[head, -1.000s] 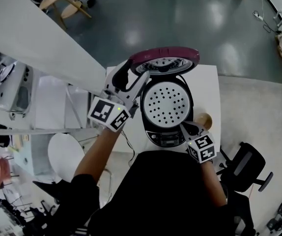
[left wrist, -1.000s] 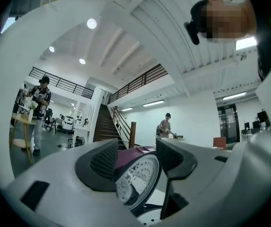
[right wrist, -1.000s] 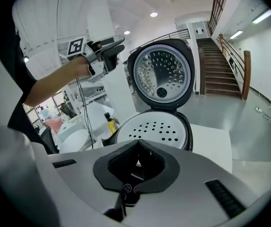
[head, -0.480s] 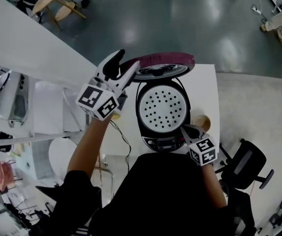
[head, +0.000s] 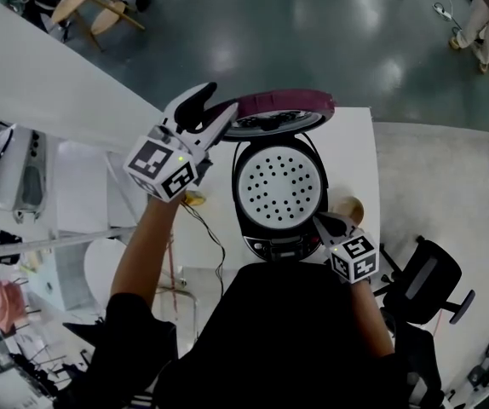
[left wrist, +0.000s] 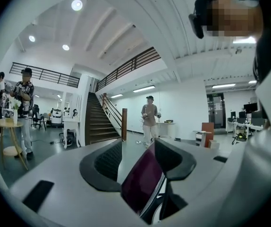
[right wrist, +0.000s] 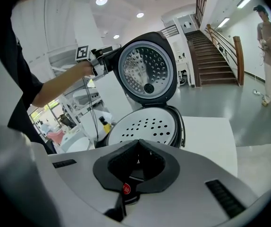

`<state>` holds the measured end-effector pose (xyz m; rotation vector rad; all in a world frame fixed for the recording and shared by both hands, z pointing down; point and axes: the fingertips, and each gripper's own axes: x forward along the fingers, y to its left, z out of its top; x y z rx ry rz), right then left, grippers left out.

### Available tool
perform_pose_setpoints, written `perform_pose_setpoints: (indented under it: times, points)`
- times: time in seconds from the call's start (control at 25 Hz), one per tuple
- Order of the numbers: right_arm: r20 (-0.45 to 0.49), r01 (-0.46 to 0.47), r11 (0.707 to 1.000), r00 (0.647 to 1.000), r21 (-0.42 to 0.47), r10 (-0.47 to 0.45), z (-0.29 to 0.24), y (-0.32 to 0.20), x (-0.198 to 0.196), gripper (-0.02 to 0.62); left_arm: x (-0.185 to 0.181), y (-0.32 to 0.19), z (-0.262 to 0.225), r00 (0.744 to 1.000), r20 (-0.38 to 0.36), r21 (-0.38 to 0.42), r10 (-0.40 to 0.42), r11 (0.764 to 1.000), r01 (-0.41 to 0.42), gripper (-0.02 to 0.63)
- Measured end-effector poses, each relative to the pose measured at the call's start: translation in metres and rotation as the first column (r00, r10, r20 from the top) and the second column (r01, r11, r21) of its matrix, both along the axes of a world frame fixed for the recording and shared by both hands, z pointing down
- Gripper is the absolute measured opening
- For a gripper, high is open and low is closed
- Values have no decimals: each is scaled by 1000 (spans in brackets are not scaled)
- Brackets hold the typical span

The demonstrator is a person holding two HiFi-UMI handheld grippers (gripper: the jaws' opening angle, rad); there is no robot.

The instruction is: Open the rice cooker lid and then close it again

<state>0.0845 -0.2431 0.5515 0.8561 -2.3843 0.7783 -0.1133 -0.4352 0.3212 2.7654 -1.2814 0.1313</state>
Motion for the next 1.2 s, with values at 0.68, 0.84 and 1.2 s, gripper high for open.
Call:
perform_pose_setpoints:
  times: [0.68, 0.84, 1.2]
  points:
    - [1, 5, 1000, 1000, 1, -5, 1, 16, -3, 0, 13, 17, 7, 984, 122, -35, 132, 991, -129, 184]
    - [-3, 1, 1000, 1000, 3, -1, 1, 23, -1, 0, 18, 29, 9, 978, 143, -37, 155, 988, -151, 176]
    - [7, -43, 999, 999, 19, 43, 0, 30, 5, 0, 34, 65, 17, 940, 227, -53, 253, 967, -248, 151]
